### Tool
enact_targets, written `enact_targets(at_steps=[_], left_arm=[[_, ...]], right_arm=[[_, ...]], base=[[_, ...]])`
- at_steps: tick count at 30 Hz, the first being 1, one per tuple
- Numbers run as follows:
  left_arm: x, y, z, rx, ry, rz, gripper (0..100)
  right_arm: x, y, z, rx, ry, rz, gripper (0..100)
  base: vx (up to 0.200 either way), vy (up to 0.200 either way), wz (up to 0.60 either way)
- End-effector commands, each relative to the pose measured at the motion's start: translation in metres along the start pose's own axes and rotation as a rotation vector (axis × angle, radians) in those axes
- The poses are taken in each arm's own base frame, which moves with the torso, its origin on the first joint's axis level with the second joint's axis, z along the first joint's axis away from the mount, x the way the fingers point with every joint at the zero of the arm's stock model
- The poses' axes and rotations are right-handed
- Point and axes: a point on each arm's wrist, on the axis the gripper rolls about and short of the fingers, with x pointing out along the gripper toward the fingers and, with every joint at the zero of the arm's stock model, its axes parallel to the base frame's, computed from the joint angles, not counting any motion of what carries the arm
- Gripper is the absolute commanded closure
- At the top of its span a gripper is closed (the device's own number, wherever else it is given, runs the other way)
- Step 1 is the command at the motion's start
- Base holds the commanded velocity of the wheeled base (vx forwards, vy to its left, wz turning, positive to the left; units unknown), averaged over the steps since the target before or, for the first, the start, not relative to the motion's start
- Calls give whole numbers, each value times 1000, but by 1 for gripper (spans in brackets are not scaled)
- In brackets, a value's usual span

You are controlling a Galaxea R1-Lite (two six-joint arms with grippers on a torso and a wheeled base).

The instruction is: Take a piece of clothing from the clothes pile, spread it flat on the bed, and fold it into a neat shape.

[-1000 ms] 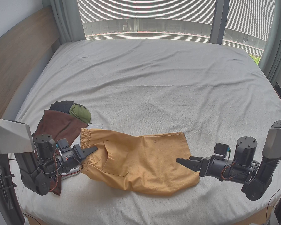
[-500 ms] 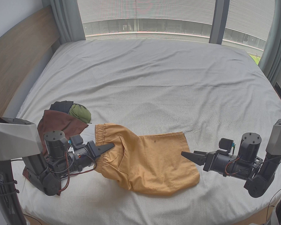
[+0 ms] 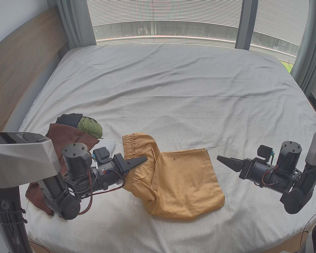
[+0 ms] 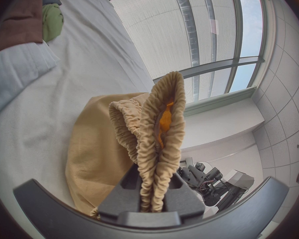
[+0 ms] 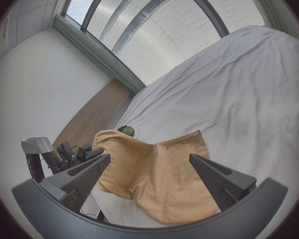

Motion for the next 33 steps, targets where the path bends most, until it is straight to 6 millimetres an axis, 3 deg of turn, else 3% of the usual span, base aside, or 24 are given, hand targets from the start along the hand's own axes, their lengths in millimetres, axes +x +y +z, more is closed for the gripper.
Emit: enact_targets(at_steps=[1,11,33], left_arm=[[18,6,-10,1,32,-12,100],[46,10,-29,8,89,-45,100],[89,-1,-55,-19,143,-142,100]], right_arm=[[-3,-6,11,-5,-43,-14,0],[-8,-18,22,-3,-76,-35,0],[-7,-20,21,0,-74,-36,0]], base=[[0,0,0],[0,0,0],[0,0,0]])
